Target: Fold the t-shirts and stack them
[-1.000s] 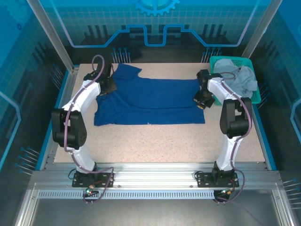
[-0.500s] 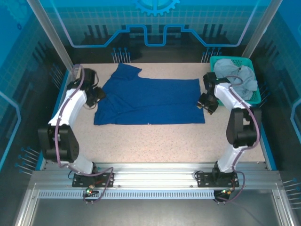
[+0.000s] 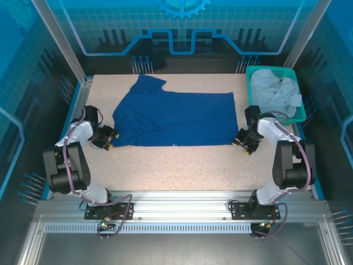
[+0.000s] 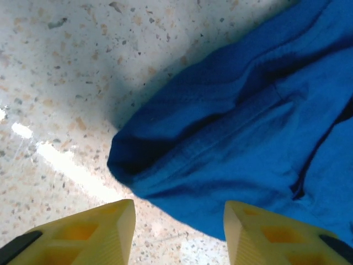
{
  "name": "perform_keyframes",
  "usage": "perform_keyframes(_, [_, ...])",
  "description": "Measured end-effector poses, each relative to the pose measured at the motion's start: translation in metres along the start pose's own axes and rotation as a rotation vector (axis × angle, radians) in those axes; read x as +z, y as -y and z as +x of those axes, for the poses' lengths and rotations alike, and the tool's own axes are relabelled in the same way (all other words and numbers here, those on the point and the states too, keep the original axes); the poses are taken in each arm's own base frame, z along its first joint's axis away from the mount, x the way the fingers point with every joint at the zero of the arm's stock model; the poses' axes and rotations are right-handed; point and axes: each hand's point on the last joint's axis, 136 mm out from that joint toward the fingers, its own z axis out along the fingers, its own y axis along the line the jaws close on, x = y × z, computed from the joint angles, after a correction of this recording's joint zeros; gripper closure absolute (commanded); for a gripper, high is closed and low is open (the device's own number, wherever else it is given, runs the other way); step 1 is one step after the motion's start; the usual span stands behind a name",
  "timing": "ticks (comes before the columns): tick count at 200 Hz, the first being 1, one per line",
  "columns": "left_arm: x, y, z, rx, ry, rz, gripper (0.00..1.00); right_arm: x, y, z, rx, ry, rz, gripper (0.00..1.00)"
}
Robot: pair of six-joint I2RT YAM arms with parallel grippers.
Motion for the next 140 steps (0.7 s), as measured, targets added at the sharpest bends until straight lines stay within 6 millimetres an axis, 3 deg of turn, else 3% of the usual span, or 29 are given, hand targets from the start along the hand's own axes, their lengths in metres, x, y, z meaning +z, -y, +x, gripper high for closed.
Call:
perform_keyframes(15, [0.008, -0.006, 0.0, -0.001, -0.014, -0.029, 0.56, 0.001, 0.001, -0.004, 0.011, 0.006, -0.005, 0.49])
perform_keyframes(27, [0.01, -0.012, -0.002, 0.006, -0.005, -0.062, 0.5, 0.001, 0.001, -0.006, 0.016, 0.01, -0.008, 0.49])
perform_keyframes(66, [-0.001, -0.018, -0.009, 0.037, 0.06, -0.096, 0.43, 0.006, -0.002, -0.011, 0.023, 0.014, -0.013, 0.54])
perform_keyframes(94, [-0.009, -0.02, -0.006, 0.046, 0.08, -0.086, 0.43, 0.016, -0.008, -0.017, 0.032, 0.0, 0.004, 0.62])
perform_keyframes(140, [0.004, -0.024, 0.006, 0.041, 0.027, -0.072, 0.46, 0.028, -0.012, -0.028, 0.025, 0.002, 0.047, 0.69])
